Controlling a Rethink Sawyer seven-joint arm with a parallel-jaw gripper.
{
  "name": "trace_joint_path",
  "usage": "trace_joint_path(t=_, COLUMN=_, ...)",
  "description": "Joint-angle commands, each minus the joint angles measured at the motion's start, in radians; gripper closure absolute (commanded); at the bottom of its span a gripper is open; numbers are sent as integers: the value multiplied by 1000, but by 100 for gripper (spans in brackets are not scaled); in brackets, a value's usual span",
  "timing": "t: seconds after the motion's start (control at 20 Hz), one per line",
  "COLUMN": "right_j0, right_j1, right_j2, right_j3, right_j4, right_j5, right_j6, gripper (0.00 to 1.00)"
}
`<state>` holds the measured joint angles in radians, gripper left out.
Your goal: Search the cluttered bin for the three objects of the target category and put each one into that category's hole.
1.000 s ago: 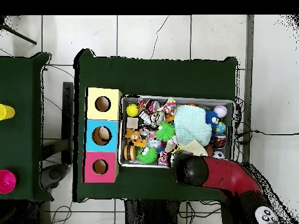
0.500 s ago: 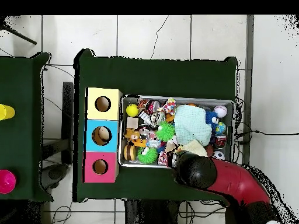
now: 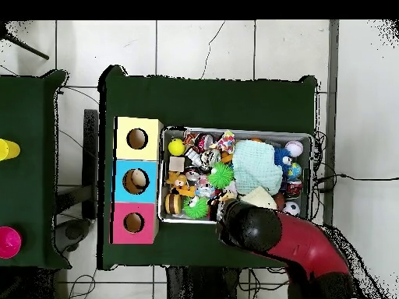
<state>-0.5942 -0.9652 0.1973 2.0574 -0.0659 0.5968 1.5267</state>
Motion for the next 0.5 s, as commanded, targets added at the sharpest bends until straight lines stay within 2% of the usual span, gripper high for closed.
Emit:
trace_joint_path(t=0.05, right_j0=82, right_j1=4, right_j2=76, right_j3=64, right_j4=101, right_j5=35, right_j6=169, gripper=100)
trace_joint_path(t=0.5, right_j0=214, right_j1=13, right_j2=10, right_j3=63, right_j4=158, right_j5=-14, right_j6=254, gripper=100)
